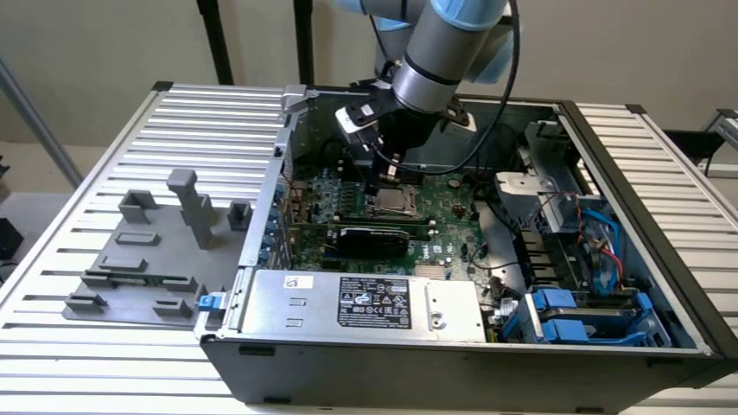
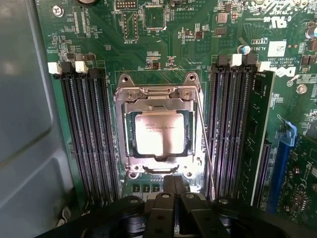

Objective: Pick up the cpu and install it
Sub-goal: 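Close the cpu cover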

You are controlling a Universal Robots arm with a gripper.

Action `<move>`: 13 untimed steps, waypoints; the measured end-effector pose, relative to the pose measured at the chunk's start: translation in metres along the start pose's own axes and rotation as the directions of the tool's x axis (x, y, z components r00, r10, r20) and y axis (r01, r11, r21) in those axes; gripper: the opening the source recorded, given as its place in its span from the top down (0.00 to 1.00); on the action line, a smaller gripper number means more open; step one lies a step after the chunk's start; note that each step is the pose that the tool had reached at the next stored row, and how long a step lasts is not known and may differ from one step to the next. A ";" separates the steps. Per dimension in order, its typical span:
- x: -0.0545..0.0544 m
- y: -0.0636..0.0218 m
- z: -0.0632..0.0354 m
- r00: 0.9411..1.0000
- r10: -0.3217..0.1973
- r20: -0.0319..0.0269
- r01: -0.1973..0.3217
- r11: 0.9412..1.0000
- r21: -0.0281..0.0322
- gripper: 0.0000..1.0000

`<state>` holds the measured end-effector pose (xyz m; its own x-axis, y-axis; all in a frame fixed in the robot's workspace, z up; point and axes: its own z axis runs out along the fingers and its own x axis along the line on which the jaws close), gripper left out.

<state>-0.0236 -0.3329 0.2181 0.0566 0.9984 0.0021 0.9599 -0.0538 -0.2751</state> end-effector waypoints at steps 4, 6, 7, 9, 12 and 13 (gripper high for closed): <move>0.000 0.0020 0.0071 1.000 0.001 0.000 -0.001 1.000 0.000 0.89; 0.000 0.0030 0.0105 1.000 0.001 0.000 -0.001 1.000 0.000 0.89; 0.000 0.0035 0.0122 1.000 0.001 0.000 -0.001 1.000 0.000 0.89; 0.000 0.0045 0.0158 1.000 0.001 0.000 -0.001 1.000 0.000 0.89; 0.000 0.0054 0.0190 1.000 0.001 0.000 -0.001 1.000 0.000 0.89; 0.000 0.0054 0.0190 1.000 0.001 0.000 -0.001 1.000 -0.001 0.89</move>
<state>-0.0237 -0.3330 0.1984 0.0578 0.9983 0.0015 0.9600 -0.0552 -0.2746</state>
